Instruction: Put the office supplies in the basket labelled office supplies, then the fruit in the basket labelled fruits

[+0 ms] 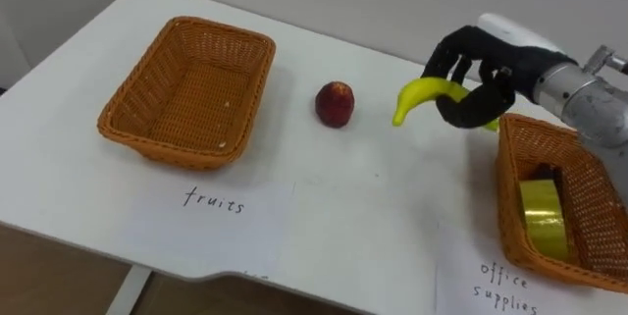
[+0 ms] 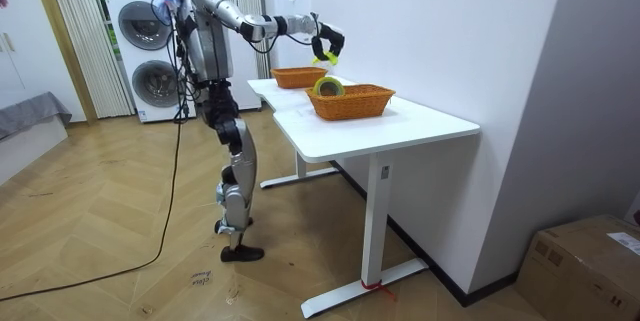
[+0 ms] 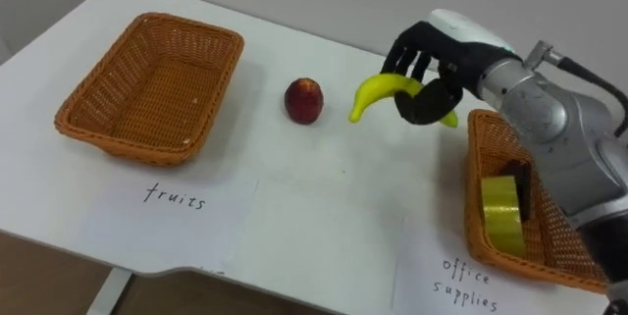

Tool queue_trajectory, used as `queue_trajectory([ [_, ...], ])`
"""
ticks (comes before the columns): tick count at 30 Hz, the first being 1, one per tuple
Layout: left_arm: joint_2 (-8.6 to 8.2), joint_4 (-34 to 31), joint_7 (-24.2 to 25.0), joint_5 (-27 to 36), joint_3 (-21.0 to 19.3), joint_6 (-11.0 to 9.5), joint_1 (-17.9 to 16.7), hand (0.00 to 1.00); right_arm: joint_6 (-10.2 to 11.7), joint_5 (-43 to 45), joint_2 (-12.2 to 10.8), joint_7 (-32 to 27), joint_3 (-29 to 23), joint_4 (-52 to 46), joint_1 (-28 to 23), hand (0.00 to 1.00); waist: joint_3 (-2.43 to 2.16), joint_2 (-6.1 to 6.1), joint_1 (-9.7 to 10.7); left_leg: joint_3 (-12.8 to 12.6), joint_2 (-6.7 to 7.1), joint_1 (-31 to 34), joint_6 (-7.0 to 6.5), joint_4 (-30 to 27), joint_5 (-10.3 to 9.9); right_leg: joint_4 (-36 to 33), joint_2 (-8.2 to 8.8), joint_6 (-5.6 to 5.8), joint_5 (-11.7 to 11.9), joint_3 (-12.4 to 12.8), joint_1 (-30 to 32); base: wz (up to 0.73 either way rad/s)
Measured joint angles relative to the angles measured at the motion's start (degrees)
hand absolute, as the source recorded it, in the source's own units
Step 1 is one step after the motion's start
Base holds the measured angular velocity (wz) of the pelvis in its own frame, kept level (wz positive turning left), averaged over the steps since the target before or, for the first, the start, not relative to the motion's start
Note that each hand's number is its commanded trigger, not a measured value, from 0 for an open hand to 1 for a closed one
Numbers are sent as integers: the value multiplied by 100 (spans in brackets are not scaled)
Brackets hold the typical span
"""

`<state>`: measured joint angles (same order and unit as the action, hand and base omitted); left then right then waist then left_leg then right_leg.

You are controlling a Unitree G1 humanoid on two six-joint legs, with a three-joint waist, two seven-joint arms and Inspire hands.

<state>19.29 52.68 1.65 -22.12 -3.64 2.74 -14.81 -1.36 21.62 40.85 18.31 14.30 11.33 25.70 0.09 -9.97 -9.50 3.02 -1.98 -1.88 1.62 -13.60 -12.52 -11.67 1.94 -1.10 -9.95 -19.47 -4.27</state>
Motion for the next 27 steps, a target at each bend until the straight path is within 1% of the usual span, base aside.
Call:
queue_trajectory([
  [3,-24,-60,1,5,-77,89,-7,0,-2,148,0,-81,-71,-163,0,100,9,13,46,6,15,-79,-5,23,-1,8,13,23,-14,-9,-78,3],
  [8,-32,-110,-33,5,-77,95,31,0,4,99,0,-242,-106,-372,2,100,16,34,36,6,18,-109,-10,70,2,13,10,31,-19,23,-92,0],
  [10,-52,-97,-72,8,-64,104,19,0,0,50,-1,-329,-105,-374,2,100,36,73,12,7,18,-188,-11,96,2,13,9,37,-23,33,-163,0],
  [14,-79,-80,-97,0,-68,105,4,0,1,41,-2,-431,-157,-454,5,100,39,109,6,41,20,-187,-11,99,3,13,11,43,-27,5,-179,5],
  [16,-123,-80,-94,-7,-67,105,-54,0,8,38,-1,-460,-226,-612,44,100,44,128,-1,55,35,-184,-15,98,5,21,23,52,-43,-4,-191,5],
  [18,-148,-80,-91,-4,-66,105,-78,0,8,-32,-1,-526,-230,-657,65,100,44,128,12,100,58,-189,-27,94,14,59,38,60,-52,-56,-240,16],
  [20,-158,-81,-93,-7,-66,105,-100,0,2,-113,-2,-570,-230,-728,65,100,25,102,24,142,76,-203,-33,94,17,102,50,73,-60,-113,-299,17],
  [24,-158,-111,-89,-27,-71,107,-173,0,4,-127,-34,-622,-227,-1043,94,100,7,71,-52,185,90,-275,-35,120,16,116,56,104,-79,-140,-395,8],
  [27,-157,-112,-69,-123,-70,108,-178,0,4,-102,-76,-708,-210,-1095,230,100,16,50,-66,244,93,-284,-35,118,16,116,63,108,-81,-230,-437,14],
])
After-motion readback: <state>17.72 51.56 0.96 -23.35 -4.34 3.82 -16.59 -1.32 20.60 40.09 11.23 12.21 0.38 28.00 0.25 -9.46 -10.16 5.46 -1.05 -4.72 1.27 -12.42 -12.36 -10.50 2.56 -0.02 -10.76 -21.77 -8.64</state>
